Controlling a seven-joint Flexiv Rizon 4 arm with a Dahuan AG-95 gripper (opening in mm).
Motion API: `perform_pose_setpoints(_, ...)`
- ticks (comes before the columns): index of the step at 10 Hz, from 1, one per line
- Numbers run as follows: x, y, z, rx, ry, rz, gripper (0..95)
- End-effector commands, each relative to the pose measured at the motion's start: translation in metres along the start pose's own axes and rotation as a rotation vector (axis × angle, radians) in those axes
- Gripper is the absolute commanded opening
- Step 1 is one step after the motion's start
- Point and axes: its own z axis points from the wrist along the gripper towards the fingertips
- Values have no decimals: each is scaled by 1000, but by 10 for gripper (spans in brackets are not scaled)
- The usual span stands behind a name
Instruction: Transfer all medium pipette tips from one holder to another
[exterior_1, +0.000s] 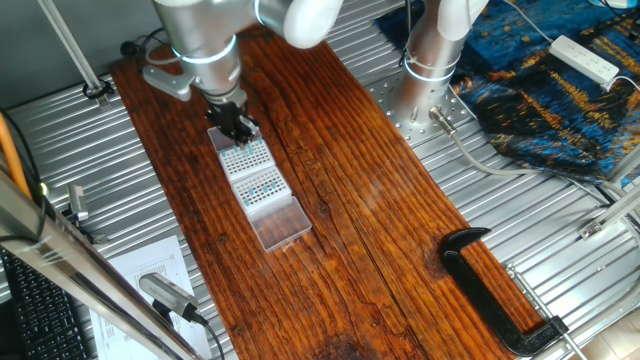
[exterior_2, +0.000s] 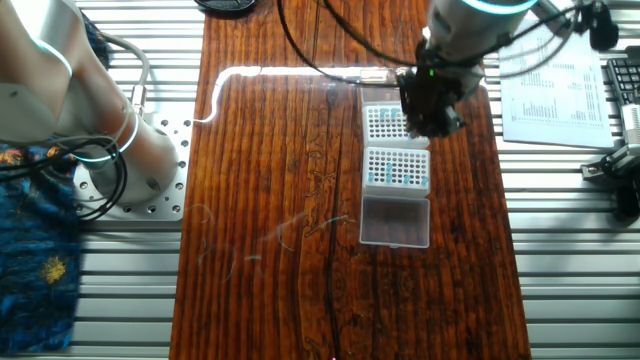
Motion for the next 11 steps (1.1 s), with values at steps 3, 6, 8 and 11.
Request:
perform_pose_setpoints(3,-1,-10,15,14,-8,-24,0)
perform_pose_setpoints(6,0,-14,21,21,-11,-42,0)
perform_pose_setpoints(8,2,-16,22,25,-11,-54,0)
perform_pose_setpoints(11,2,-17,25,25,-12,-63,0)
